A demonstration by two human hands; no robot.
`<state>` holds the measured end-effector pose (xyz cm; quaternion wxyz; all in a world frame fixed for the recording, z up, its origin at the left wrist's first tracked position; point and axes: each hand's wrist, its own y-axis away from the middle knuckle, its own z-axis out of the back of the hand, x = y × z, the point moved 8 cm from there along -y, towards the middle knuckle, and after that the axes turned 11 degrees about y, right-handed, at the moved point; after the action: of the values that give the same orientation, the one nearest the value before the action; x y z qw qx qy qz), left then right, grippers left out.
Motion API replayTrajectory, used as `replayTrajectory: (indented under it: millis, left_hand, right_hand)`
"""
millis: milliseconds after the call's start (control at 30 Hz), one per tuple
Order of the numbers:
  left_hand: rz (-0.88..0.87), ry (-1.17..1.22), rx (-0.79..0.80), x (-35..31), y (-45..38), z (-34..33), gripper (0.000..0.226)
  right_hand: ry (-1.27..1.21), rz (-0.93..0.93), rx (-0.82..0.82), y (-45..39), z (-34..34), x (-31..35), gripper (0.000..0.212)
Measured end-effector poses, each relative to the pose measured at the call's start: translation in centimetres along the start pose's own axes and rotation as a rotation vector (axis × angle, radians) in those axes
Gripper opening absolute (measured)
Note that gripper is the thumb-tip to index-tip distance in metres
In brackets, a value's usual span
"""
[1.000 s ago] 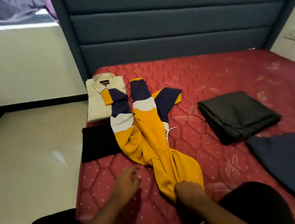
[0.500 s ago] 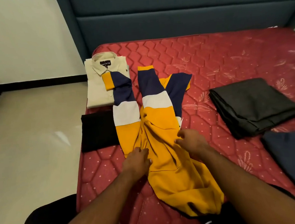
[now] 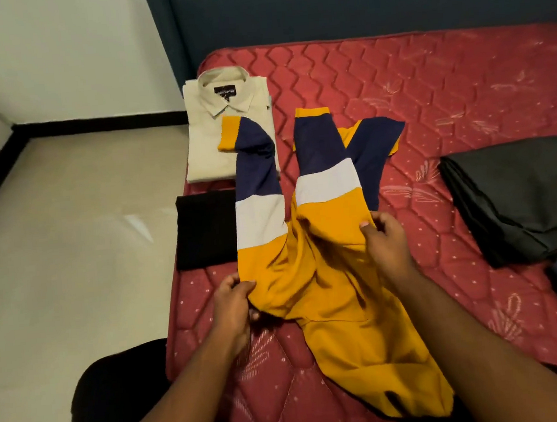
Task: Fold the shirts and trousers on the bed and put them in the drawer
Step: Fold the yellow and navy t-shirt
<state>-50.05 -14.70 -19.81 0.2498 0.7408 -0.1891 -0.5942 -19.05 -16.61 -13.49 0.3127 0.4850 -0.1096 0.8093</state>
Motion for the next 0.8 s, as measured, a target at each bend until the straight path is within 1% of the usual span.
replayTrajectory:
  millis: [67,100,167,200,233,300,333,367,400,433,467,500,533,567,633,667,700,733,767,800]
  left_hand:
    - [0.025,-0.108,-0.025,2.7,2.8,2.9,0.009]
    - [0.053,-0.195,0.007,4.2,4.1,3.8,0.011]
    - [0.158,-0.305,0.062,6.8,6.4,5.4,0.012]
    - [0.171,-0.302,0.052,7.1,6.7,6.1,0.011]
    - [0.142,-0.271,0.019,6.7,6.4,6.5,0.010]
    - [0.032,-0.156,-0.063,5.0,4.7,6.9,0.021]
    - [-0.016,-0.125,-0.090,3.9,3.6,6.7,0.023]
    - [-0.049,-0.116,-0.101,3.0,2.7,6.2,0.021]
    - [-0.075,-0.132,-0.104,2.1,1.9,5.7,0.016]
    - [-0.093,-0.196,-0.089,1.5,1.3,5.0,0.012]
    - [-0.119,-0.284,-0.045,0.9,1.2,4.2,0.010]
    - [-0.139,-0.387,0.015,0.6,1.5,3.5,0.008]
    - [-0.140,-0.494,0.067,0.7,2.1,3.1,0.008]
    - [-0.117,-0.593,0.102,1.3,2.8,3.2,0.013]
    - [-0.022,-0.729,0.166,3.5,4.3,4.8,0.020]
    - [0.004,-0.773,0.182,4.2,5.0,5.7,0.017]
    - [-0.009,-0.783,0.155,4.2,5.4,6.6,0.014]
    - [-0.060,-0.768,0.081,3.6,5.3,7.5,0.017]
    - [-0.127,-0.739,-0.003,2.3,5.1,8.1,0.020]
    - [-0.193,-0.707,-0.065,0.7,4.8,8.2,0.018]
  right_hand:
    - [0.106,0.055,0.134,4.0,0.2,-1.2,0.010]
    - [0.132,0.033,0.214,5.6,0.5,-2.4,0.012]
    - [0.116,-0.088,0.398,9.0,0.8,-5.0,0.014]
    - [0.101,-0.136,0.459,10.2,1.1,-5.6,0.016]
    - [0.073,-0.171,0.474,10.7,1.4,-6.0,0.018]
    - [0.026,-0.198,0.361,10.4,2.2,-5.7,0.020]
    - [-0.001,-0.202,0.273,10.0,2.5,-5.2,0.020]
    - [-0.059,-0.208,0.184,9.6,2.8,-4.4,0.020]
    - [-0.148,-0.223,0.102,9.4,3.1,-3.4,0.020]
    - [-0.265,-0.231,0.047,9.2,3.2,-2.6,0.022]
    - [-0.347,-0.228,0.028,9.3,3.1,-1.7,0.022]
    - [-0.366,-0.181,0.048,9.6,3.0,-0.4,0.022]
    - [-0.291,-0.105,0.113,10.1,2.8,0.7,0.023]
    - [-0.188,-0.006,0.233,10.8,2.0,1.7,0.025]
    - [0.027,0.136,0.561,13.2,0.0,1.5,0.029]
    - [0.134,0.155,0.694,14.3,-0.7,0.6,0.027]
    - [0.230,0.138,0.769,15.0,-1.0,-0.4,0.022]
    - [0.293,0.109,0.785,15.2,-1.2,-1.3,0.016]
    - [0.314,0.089,0.741,14.8,-1.1,-1.6,0.008]
    - [0.338,0.103,0.635,13.7,-0.9,-1.3,0.005]
